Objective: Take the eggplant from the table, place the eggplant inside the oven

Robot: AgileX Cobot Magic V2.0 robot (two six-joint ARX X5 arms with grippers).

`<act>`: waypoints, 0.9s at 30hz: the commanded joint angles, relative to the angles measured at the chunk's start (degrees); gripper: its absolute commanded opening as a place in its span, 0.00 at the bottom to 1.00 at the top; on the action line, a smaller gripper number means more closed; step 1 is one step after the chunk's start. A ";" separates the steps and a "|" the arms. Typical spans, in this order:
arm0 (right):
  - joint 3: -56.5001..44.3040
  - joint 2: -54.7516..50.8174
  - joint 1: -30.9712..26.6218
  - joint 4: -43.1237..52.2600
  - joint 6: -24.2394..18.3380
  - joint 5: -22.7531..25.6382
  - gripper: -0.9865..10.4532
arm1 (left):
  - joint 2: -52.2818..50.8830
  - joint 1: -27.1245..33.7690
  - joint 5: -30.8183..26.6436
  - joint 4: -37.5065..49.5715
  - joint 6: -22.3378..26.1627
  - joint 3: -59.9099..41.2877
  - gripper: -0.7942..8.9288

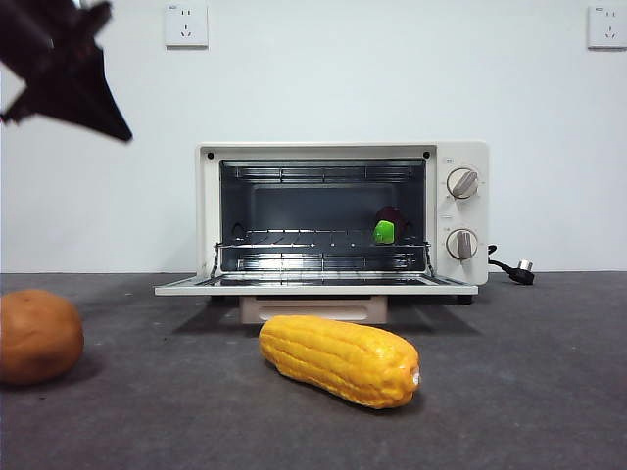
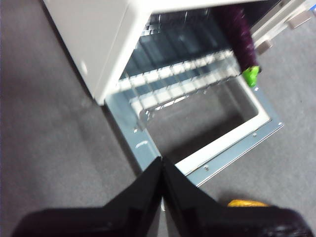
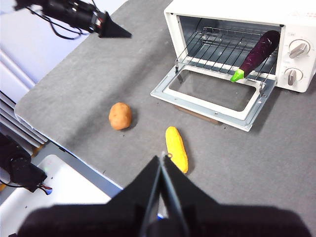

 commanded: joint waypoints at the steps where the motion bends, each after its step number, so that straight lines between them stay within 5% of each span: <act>1: 0.07 -0.11 0.04 -1.25 1.05 0.00 0.08 | 3.32 0.02 0.76 0.55 1.33 -0.46 0.08; 13: 0.07 -0.11 0.04 -1.25 1.75 1.36 0.08 | 12.39 -0.04 1.40 3.19 2.58 -2.95 0.08; 27: 0.04 -0.07 0.04 -1.25 2.38 2.99 0.08 | 12.41 -1.03 7.63 24.55 -2.23 -22.36 0.08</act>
